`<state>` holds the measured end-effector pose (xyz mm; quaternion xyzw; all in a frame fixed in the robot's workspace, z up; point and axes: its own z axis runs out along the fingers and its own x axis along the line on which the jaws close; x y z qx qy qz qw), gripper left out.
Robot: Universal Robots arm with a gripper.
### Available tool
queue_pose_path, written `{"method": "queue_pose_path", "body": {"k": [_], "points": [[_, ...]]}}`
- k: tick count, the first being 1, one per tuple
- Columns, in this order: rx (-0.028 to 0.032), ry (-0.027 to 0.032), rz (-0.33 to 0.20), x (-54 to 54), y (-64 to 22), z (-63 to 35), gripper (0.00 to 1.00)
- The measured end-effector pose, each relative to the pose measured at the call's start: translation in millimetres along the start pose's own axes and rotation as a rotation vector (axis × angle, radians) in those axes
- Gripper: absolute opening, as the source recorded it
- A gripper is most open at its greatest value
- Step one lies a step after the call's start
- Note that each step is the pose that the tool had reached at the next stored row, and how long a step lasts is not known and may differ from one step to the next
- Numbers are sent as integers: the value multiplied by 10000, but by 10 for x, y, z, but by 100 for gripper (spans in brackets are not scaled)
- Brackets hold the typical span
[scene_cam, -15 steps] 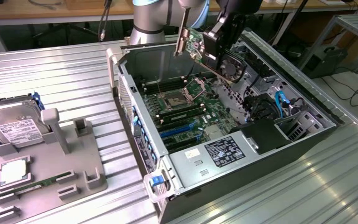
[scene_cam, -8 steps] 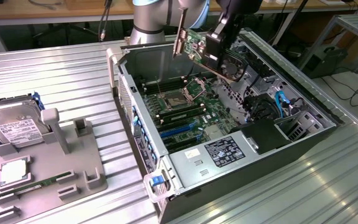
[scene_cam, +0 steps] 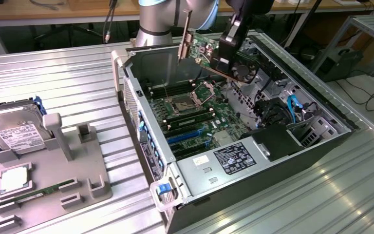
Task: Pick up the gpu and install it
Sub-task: 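Insert the gpu into the slot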
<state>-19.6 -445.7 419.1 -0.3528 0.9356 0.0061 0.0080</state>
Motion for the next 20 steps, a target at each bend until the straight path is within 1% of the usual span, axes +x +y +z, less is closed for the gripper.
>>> {"method": "queue_pose_path", "body": {"k": [5,7,13,20], "points": [[-16,5,-833,0,0,0,28],[-27,8,-1393,0,0,0,28],[-47,14,-2414,0,0,0,28],[-72,21,-3721,0,0,0,28]]}}
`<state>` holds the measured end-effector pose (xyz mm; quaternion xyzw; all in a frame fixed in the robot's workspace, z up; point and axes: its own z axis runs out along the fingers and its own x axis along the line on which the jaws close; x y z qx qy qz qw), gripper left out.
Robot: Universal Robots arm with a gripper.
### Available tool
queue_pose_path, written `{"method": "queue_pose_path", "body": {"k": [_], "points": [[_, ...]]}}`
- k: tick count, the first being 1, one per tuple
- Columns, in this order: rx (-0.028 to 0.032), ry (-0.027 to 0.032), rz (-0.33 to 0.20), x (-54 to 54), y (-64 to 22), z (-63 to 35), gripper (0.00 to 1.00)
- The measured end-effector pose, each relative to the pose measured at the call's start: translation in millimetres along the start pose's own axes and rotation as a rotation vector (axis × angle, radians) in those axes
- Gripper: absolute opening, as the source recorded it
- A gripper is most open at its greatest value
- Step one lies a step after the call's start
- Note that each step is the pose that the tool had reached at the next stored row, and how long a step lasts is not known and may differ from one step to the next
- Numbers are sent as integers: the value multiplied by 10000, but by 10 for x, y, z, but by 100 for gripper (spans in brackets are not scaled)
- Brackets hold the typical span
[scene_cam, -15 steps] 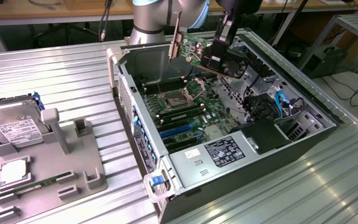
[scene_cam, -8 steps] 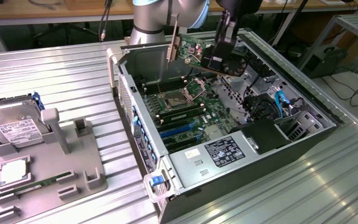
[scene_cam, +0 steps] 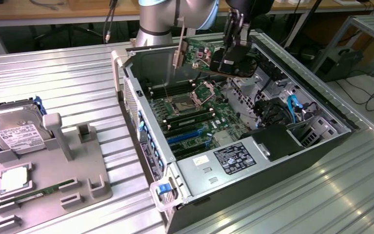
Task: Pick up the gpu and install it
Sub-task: 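Insert the gpu into the slot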
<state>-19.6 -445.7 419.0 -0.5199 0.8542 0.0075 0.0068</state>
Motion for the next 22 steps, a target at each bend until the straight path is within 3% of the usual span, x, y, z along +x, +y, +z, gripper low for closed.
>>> {"method": "queue_pose_path", "body": {"k": [22], "points": [[-74,20,-4058,0,0,11,28]]}}
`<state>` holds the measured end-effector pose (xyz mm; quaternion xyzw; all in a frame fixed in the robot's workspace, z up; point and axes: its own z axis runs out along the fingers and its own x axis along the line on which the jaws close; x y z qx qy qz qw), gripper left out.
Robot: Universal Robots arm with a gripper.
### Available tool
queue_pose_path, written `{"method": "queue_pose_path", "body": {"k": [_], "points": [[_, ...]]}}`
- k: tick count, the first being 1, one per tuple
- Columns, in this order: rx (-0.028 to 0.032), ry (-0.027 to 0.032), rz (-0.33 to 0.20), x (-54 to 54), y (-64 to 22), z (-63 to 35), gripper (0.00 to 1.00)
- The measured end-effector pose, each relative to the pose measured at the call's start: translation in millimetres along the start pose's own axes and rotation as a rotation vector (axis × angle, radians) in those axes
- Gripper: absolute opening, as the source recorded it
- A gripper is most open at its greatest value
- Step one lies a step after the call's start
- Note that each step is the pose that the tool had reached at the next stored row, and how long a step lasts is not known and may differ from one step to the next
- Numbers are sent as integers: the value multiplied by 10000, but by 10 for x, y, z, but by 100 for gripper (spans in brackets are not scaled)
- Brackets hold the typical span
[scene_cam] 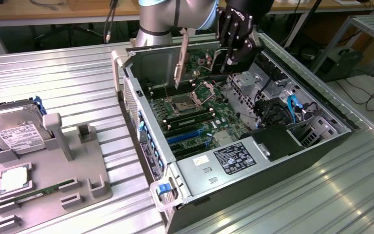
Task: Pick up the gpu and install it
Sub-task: 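Insert the gpu into the slot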
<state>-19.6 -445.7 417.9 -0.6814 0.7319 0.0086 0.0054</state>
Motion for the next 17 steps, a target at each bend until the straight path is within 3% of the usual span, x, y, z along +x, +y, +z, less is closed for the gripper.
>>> {"method": "queue_pose_path", "body": {"k": [1,3,7,8,9,12,15,17], "points": [[0,-4,-108,0,0,3,28],[-6,-80,-197,1,0,10,28],[-18,-349,-249,1,0,20,28],[10,-405,-256,1,0,22,28],[52,-413,-263,0,0,24,28],[297,-428,-293,1,0,33,28],[321,-449,-318,1,0,40,28],[318,-514,-326,1,0,53,28]]}}
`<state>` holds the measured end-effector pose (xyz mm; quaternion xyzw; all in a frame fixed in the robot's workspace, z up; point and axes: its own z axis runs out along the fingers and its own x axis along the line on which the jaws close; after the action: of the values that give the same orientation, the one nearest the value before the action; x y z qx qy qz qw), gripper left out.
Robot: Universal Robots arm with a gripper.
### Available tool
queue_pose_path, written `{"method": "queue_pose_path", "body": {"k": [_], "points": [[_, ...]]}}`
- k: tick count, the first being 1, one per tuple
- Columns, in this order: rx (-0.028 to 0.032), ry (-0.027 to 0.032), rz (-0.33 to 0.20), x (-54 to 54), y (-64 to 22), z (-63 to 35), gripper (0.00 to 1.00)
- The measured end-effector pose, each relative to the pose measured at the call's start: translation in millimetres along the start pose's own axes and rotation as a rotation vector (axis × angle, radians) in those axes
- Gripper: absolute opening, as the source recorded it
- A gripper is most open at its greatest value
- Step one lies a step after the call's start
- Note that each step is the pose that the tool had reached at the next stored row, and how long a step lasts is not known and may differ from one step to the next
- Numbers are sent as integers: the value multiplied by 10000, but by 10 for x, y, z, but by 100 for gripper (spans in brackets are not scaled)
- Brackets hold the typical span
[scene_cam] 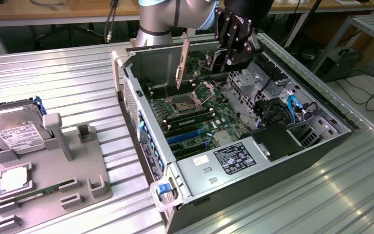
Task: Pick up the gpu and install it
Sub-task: 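Insert the gpu into the slot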
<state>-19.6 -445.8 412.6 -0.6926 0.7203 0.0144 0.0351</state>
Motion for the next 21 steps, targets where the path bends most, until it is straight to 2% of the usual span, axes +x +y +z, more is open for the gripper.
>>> {"method": "queue_pose_path", "body": {"k": [2,3,21], "points": [[-4,-59,1,0,0,8,28],[-4,-64,2,0,0,8,28],[4,-50,1,0,0,9,28]]}}
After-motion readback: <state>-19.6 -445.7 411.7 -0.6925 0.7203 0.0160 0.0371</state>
